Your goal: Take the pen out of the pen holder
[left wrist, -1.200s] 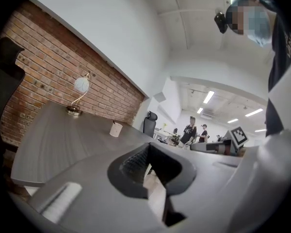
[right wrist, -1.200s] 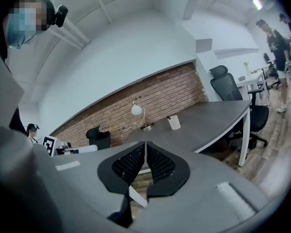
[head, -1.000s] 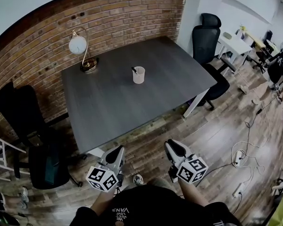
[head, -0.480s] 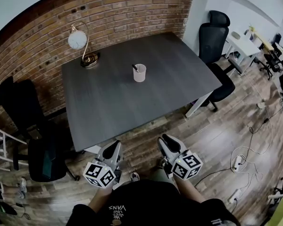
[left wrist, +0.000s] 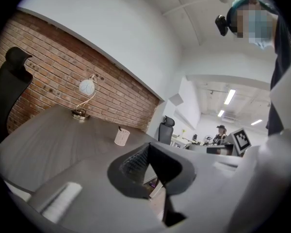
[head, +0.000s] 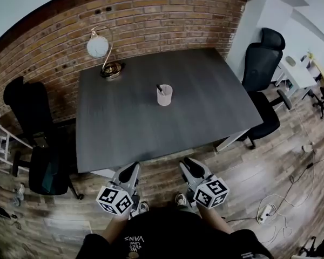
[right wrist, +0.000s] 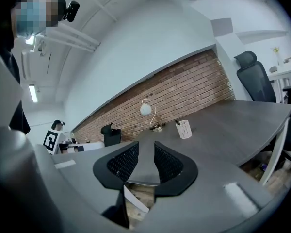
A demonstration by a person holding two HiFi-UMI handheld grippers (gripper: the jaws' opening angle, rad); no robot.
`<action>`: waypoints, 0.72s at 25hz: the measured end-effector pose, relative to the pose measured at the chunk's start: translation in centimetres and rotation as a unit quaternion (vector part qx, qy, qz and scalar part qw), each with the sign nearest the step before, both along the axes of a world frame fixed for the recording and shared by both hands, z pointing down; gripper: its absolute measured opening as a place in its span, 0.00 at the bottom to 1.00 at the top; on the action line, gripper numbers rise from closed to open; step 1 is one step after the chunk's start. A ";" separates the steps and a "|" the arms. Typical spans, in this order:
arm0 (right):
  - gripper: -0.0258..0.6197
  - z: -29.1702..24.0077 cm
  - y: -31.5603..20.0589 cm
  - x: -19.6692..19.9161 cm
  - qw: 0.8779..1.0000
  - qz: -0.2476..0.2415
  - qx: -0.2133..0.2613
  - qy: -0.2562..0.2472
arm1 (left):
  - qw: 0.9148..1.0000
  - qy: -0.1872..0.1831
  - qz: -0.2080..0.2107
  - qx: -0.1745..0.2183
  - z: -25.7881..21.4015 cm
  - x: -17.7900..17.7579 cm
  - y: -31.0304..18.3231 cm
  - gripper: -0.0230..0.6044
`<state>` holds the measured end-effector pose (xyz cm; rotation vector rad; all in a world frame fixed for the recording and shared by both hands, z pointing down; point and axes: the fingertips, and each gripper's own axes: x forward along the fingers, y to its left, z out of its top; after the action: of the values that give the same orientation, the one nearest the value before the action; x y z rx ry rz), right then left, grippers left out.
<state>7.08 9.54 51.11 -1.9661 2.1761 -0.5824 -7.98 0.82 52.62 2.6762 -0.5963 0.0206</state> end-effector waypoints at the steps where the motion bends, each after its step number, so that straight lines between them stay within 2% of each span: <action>1: 0.16 0.0 -0.2 0.7 1.000 -0.008 -0.001 0.000 | 1.000 -0.001 -0.007 -0.001 0.1 0.7 0.0 0.12; 8: 0.16 0.5 -0.8 5.9 0.998 -0.060 -0.009 0.006 | 0.998 0.004 -0.057 -0.002 0.5 5.3 0.5 0.12; 13: 0.16 1.0 -1.2 8.6 0.996 -0.089 -0.014 0.011 | 0.996 0.007 -0.093 -0.011 1.3 7.0 1.2 0.12; 18: 0.16 1.4 -2.6 10.3 0.995 -0.097 -0.025 0.004 | 0.994 0.002 -0.106 -0.027 2.1 8.1 0.9 0.12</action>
<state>17.42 6.94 52.53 -1.7956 2.3964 -0.6634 0.11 1.76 54.70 2.5473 -0.8620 -0.0286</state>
